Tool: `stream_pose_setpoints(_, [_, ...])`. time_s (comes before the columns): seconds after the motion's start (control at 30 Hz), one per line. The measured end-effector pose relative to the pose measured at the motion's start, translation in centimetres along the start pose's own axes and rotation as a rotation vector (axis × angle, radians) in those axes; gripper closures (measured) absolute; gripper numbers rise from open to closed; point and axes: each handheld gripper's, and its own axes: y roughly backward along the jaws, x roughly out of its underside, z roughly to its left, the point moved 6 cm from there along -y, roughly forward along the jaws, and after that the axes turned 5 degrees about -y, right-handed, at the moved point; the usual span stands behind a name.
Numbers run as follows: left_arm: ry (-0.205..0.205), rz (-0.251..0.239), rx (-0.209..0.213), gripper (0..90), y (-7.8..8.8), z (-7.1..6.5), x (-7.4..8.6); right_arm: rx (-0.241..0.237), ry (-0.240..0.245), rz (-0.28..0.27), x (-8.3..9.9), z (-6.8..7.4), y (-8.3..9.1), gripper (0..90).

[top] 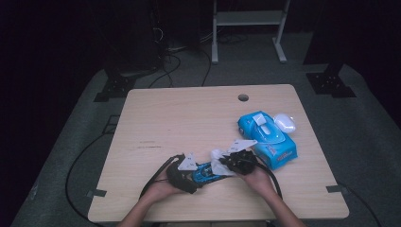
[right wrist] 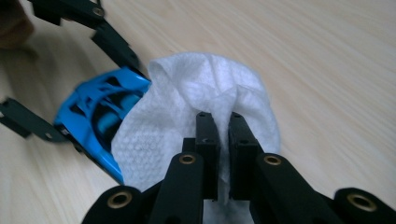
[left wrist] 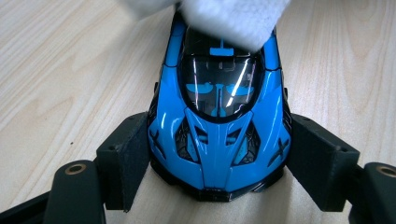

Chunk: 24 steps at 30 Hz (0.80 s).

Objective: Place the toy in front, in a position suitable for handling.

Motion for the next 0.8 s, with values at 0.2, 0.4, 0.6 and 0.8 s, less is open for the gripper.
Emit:
stream_pose_setpoints(0.2, [0.003,-0.006,0.002,25.8,0.0,0.1,0.1,0.011,-0.018,0.011,-0.6,-0.7,-0.6,84.9])
stream_pose_setpoints(0.4, [0.001,0.0,-0.003,25.6,-0.2,0.0,-0.1,-0.04,-0.06,-0.023,-0.6,0.1,-1.1,84.9])
stream_pose_setpoints(0.6, [-0.002,-0.004,-0.004,25.7,-0.3,0.0,-0.1,0.047,0.001,0.009,-0.7,-0.7,-0.6,85.0])
stream_pose_setpoints(0.8, [0.008,-0.011,-0.003,25.5,-0.6,0.0,-0.2,0.0,-0.032,-0.034,1.2,-0.6,2.3,85.2])
